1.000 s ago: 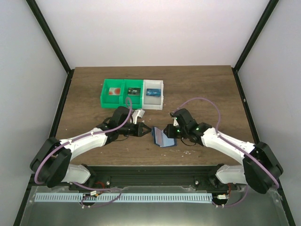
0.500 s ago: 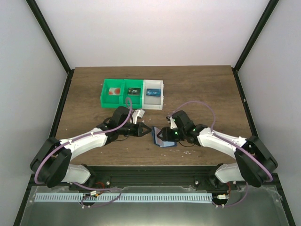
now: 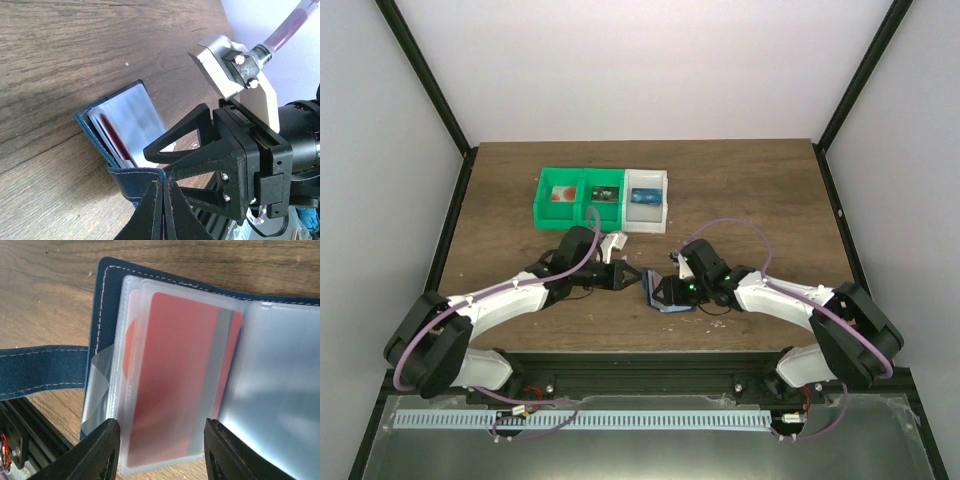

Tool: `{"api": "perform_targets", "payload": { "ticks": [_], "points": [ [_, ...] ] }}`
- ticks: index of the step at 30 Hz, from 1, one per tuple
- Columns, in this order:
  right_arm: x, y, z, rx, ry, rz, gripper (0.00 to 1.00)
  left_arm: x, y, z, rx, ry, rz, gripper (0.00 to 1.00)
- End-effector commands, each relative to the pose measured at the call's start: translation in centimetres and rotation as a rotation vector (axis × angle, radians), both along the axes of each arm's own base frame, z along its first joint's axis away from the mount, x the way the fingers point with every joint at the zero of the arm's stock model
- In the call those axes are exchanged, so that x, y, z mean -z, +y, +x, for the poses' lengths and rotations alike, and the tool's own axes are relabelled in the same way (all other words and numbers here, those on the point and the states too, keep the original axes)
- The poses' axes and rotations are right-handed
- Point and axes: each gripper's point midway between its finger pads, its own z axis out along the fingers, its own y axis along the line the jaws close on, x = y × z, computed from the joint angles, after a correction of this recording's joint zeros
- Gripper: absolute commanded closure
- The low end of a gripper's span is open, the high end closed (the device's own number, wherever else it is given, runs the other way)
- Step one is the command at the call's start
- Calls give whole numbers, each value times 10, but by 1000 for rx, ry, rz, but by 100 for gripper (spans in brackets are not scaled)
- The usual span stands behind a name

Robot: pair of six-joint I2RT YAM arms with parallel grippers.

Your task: Take the credit cards out of the card holder

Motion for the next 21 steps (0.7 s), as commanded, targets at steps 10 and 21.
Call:
{"api": "perform_targets", "payload": {
  "ticks": [10, 21],
  "points": [
    [-5, -7, 7, 23, -59, -50, 60, -4, 2, -1, -6, -13, -21, 100],
    [-10, -25, 17, 75, -112, -152, 66, -1, 3, -1, -8, -15, -10, 100]
  ]
}}
